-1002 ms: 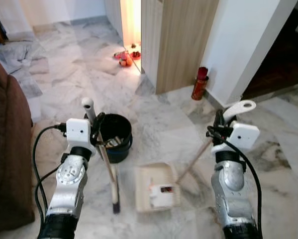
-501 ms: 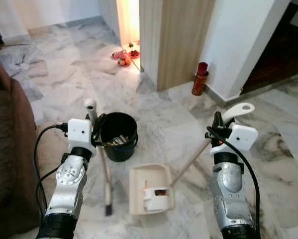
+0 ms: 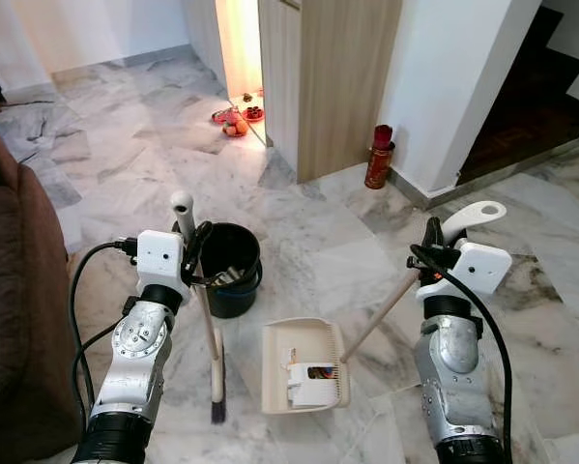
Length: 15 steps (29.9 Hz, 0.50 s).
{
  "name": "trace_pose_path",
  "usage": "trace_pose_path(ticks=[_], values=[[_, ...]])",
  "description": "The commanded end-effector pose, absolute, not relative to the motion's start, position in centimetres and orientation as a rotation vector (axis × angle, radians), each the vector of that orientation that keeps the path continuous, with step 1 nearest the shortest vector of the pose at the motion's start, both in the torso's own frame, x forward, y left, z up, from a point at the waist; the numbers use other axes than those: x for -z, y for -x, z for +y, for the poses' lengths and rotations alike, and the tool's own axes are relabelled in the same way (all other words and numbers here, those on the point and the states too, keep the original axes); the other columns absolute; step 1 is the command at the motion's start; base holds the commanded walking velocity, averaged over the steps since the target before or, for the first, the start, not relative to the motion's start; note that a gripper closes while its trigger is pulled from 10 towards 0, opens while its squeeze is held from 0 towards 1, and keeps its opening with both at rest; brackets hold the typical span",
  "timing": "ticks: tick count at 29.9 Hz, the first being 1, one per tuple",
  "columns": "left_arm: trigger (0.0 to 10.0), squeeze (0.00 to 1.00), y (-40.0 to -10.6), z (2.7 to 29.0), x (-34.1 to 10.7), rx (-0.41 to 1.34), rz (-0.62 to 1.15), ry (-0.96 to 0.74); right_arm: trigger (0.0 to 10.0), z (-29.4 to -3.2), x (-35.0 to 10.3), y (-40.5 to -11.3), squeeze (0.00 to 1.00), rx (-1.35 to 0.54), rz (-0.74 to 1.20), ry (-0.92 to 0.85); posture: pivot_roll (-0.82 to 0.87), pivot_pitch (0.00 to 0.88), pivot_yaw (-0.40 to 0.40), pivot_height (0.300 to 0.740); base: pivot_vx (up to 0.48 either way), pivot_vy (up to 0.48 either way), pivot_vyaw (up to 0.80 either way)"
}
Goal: Sweep floor
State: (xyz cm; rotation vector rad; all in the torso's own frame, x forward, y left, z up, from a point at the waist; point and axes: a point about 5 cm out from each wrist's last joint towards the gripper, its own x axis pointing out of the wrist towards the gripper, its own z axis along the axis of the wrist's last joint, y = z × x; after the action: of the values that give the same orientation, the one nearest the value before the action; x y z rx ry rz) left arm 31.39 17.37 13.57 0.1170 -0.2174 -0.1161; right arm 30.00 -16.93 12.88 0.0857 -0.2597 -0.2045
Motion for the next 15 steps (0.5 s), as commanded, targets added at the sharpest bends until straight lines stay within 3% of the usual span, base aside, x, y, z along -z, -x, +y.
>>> trace_pose_path(ticks=[1, 15], values=[[10.0, 0.00, -31.55, 17.15, -14.12, 0.130, -0.247, -0.124, 10.0, -16.53, -14.09, -30.24, 0.00, 0.187, -0.313, -0.097, -0.07, 0.062, 0.055, 0.740, 0.000, 0.000, 0.00], [10.0, 0.00, -31.64, 17.27, -14.14, 0.132, -0.245, -0.129, 10.0, -16.20, -13.97, -30.26, 0.00, 0.171, -0.311, -0.112, -0.07, 0.052, 0.062, 0.740, 0.000, 0.000, 0.00]])
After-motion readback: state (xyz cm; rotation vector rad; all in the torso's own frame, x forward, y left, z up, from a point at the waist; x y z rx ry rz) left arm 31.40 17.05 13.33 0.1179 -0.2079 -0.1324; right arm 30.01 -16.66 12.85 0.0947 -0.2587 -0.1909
